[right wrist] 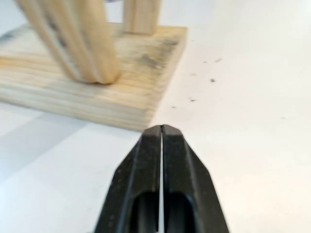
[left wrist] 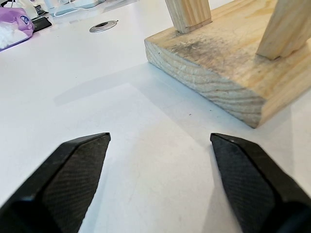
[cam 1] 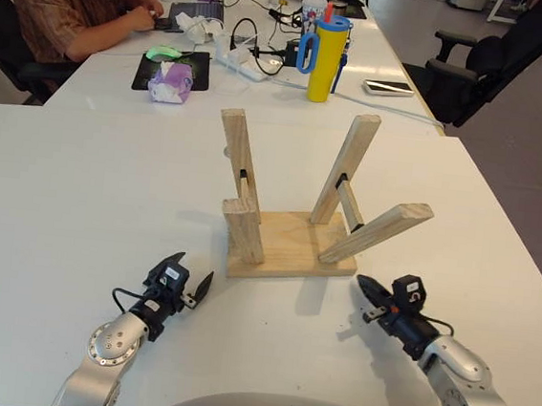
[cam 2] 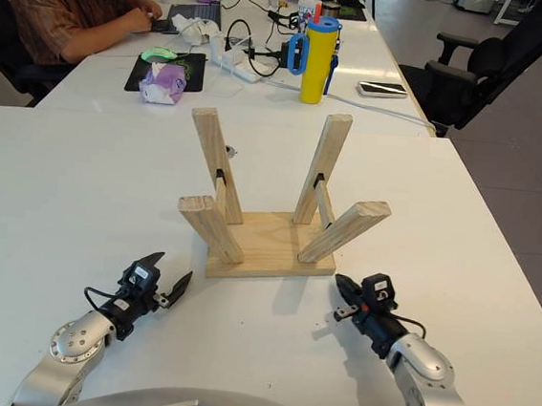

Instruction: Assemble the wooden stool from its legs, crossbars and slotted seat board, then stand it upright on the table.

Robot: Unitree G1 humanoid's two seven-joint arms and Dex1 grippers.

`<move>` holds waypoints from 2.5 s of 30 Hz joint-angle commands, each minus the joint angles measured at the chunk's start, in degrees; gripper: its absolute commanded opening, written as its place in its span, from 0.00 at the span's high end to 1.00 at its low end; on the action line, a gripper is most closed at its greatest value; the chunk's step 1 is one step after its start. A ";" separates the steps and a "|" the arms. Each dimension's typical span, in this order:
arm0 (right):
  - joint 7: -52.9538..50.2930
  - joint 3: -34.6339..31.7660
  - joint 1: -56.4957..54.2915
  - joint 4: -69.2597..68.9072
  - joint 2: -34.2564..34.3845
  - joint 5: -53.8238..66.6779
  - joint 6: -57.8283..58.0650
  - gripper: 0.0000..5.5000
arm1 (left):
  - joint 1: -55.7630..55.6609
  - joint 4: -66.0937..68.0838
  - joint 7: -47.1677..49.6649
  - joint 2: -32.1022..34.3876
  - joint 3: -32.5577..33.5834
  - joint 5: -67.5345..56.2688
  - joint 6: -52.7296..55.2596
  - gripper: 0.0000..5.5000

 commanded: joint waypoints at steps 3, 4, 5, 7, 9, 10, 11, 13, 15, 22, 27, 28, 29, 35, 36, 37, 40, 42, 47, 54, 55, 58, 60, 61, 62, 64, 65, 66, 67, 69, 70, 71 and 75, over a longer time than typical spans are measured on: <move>-2.00 2.43 -6.35 4.58 1.13 -2.76 0.91 1.00 | -1.63 2.44 -0.30 0.00 -2.56 2.21 5.30 0.30; -2.08 3.28 -6.73 4.73 1.56 -2.73 1.46 1.00 | -1.96 2.59 -0.50 0.03 -2.87 2.21 5.66 0.30; -2.04 4.09 -6.83 4.46 1.92 -2.62 2.01 1.00 | -2.24 2.56 -0.95 0.26 -3.35 2.23 6.28 0.30; -1.79 5.56 -6.17 2.74 2.53 -2.08 3.83 1.00 | -2.26 1.70 -1.89 0.68 -3.93 1.70 7.08 0.30; -1.68 6.32 -5.52 1.38 2.93 -1.76 5.18 1.00 | -2.17 0.58 -2.83 0.76 -3.86 0.34 7.57 0.30; -1.66 6.64 -5.40 0.94 3.21 -1.55 5.65 1.00 | -2.30 0.22 -3.41 0.92 -4.06 -0.03 7.74 0.30; -1.70 6.87 -5.43 0.61 3.48 -1.38 6.08 1.00 | -2.40 -0.08 -4.03 1.04 -4.37 -0.43 7.97 0.30; -1.90 7.18 -5.71 -0.07 3.92 -1.17 7.03 1.00 | -2.57 -0.78 -5.15 1.23 -5.30 -1.06 8.40 0.30; -1.94 7.25 -6.49 -1.16 4.43 -0.30 8.26 1.00 | -3.22 -2.42 -6.19 0.77 -6.04 -2.35 8.67 0.30; -3.00 5.99 -11.89 -12.31 7.14 7.97 16.71 1.00 | -8.50 -13.30 -7.95 -1.69 -2.85 -14.12 15.21 0.30; -8.14 2.48 -17.15 -19.82 8.98 14.40 25.16 1.00 | -10.17 -19.75 -7.79 -0.17 0.86 -17.95 20.64 0.30; -8.75 2.13 -17.69 -20.49 9.00 15.02 26.29 1.00 | -10.82 -20.61 -7.54 -0.12 1.93 -18.69 21.49 0.30; -9.31 1.59 -18.35 -20.86 8.99 15.64 27.30 1.00 | -11.78 -21.60 -7.24 -0.15 3.20 -19.73 22.65 0.30; -11.69 -0.98 -21.07 -20.32 9.45 17.98 29.64 1.00 | -17.41 -23.96 -5.51 -0.89 7.53 -23.83 28.32 0.30; -11.90 -1.20 -21.45 -19.95 9.63 18.21 29.81 1.00 | -18.03 -24.12 -5.21 -1.03 7.94 -24.20 28.82 0.30; -11.97 -1.41 -21.59 -19.75 9.73 18.28 29.88 1.00 | -18.52 -24.25 -5.06 -1.04 8.08 -24.30 29.22 0.30; -12.39 -1.95 -21.84 -18.82 9.46 17.48 30.48 1.00 | -20.50 -24.85 -4.78 -0.35 8.41 -24.45 30.91 0.30; -12.80 -2.59 -21.64 -17.63 8.83 16.51 30.85 1.00 | -20.24 -24.48 -5.29 1.30 7.40 -23.04 31.89 0.30; -12.31 -3.10 -20.22 -14.50 7.60 14.29 29.12 1.00 | -10.67 -16.36 -8.13 8.20 2.27 -14.54 26.49 0.30; -11.59 -5.36 -20.95 -10.91 6.18 12.86 24.62 1.00 | -7.12 -9.58 -11.80 10.06 3.44 -12.12 15.97 0.30; -11.32 -5.34 -20.98 -9.81 5.15 11.74 23.68 1.00 | -7.71 -8.45 -12.36 10.34 3.87 -11.97 14.46 0.30; -10.52 -6.46 -21.15 -4.82 2.59 9.01 20.27 1.00 | -10.73 -4.32 -13.98 11.98 6.17 -10.76 8.85 0.30; -9.92 -7.54 -21.13 -2.22 2.02 8.70 18.72 1.00 | -13.00 -1.47 -15.85 13.50 7.23 -10.03 5.22 0.30; -9.53 -8.08 -21.02 -0.47 1.91 8.72 17.98 1.00 | -15.11 0.75 -18.00 14.33 7.44 -10.33 3.14 0.30; -8.90 -7.95 -21.07 1.41 1.63 8.34 17.11 1.00 | -17.23 2.92 -20.54 15.24 7.10 -10.48 0.88 0.30; -7.72 -7.46 -21.47 5.10 1.55 7.51 15.53 1.00 | -22.05 7.45 -25.59 16.49 5.45 -10.33 -3.30 0.30; -7.10 -6.91 -21.83 6.50 1.49 6.95 14.76 1.00 | -23.99 9.23 -27.59 16.75 4.61 -10.25 -4.74 0.30; -6.56 -6.43 -22.49 7.86 1.60 6.67 14.23 1.00 | -25.34 10.61 -29.43 16.86 4.04 -10.39 -5.79 0.30; -6.26 -6.18 -22.86 8.77 1.75 6.49 13.77 1.00 | -26.96 12.25 -31.80 16.99 3.04 -10.51 -6.78 0.30; -5.58 -5.44 -23.78 10.29 1.87 6.04 12.92 1.00 | -29.22 15.06 -34.88 16.97 2.16 -10.92 -8.05 0.30; -5.22 -5.05 -24.13 10.85 1.93 5.76 12.52 1.00 | -30.61 16.85 -36.31 16.95 1.78 -10.89 -9.03 0.30; -4.85 -4.65 -24.58 11.44 1.97 5.54 12.20 1.00 | -31.79 18.50 -37.25 16.88 1.63 -10.70 -10.07 0.30; -3.49 -3.16 -26.06 13.48 1.91 4.56 11.35 1.00 | -34.51 22.09 -42.58 16.71 0.95 -12.43 -10.79 0.40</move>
